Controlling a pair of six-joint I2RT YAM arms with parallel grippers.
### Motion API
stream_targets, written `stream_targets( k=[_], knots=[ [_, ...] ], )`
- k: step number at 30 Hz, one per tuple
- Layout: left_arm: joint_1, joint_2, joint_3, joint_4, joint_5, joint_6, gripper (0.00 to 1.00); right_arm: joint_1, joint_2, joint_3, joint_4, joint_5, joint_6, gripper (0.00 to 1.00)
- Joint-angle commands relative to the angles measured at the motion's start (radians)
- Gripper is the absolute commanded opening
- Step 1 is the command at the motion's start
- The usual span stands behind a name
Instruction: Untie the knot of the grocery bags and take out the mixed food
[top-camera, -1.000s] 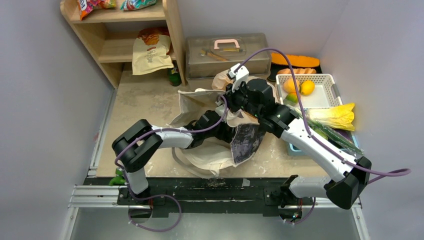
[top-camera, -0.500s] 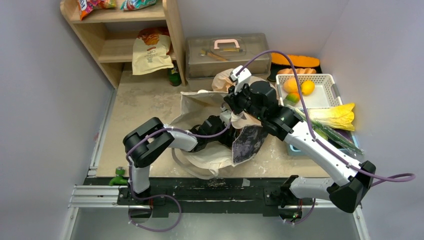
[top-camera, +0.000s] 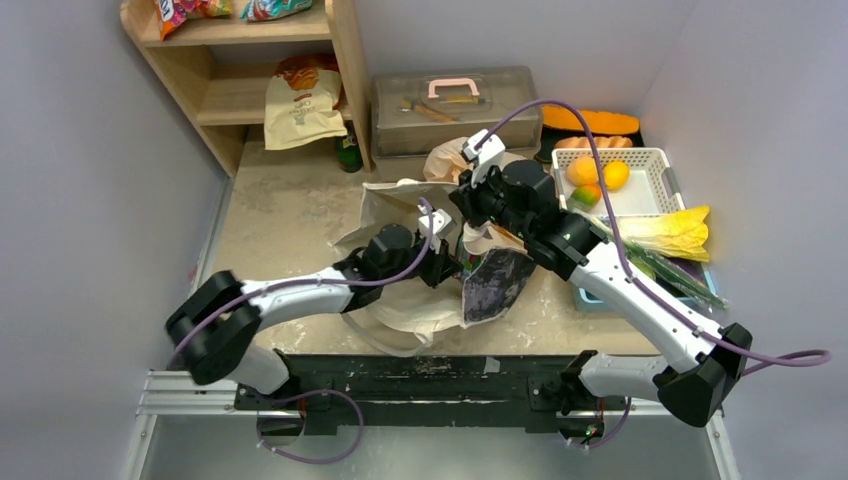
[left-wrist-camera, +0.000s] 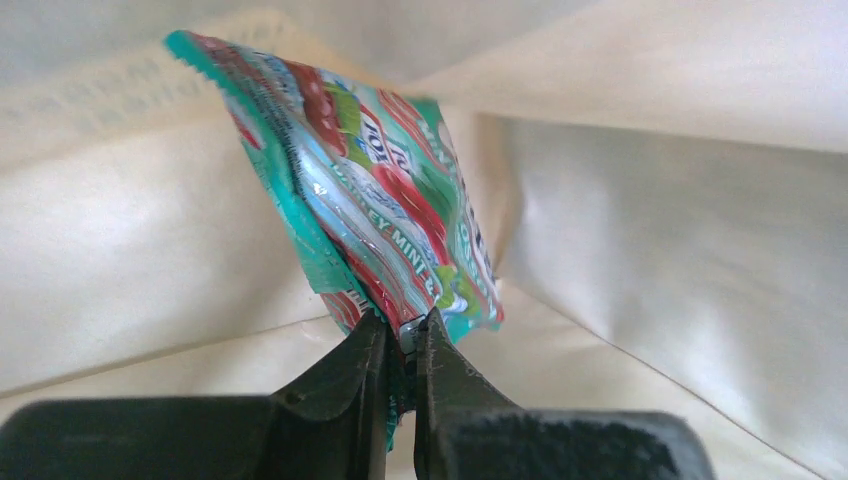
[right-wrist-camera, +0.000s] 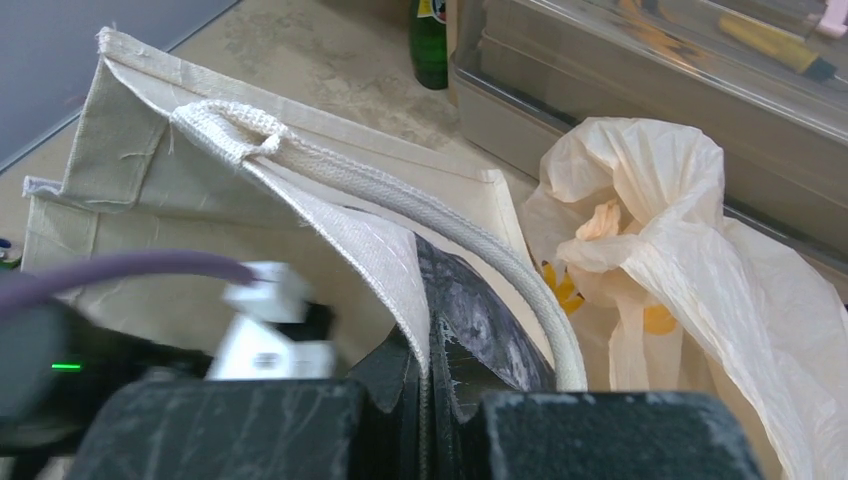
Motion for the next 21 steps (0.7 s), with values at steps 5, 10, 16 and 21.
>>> stream_targets(
  k=[5, 10, 16, 21],
  knots=[
    [0.007, -0.411, -0.049, -0.187, 0.063, 0.216, 0.0, -0.095, -0.048, 0.004, 0.025, 0.0, 0.008, 0.0],
    [0.066, -0.559, -0.038, -0.366, 0.083, 0.241, 0.0, -0.12, -0.066, -0.006, 0.025, -0.009, -0.019, 0.0],
    [0.196, -0.678, 0.017, -0.57, 0.252, 0.253, 0.0, -0.123, -0.094, -0.04, 0.046, -0.029, -0.06, 0.0],
    [0.235, -0.786, 0.109, -0.75, 0.403, 0.304, 0.0, -0.125, -0.109, -0.055, 0.052, -0.027, -0.1, 0.0]
  ],
)
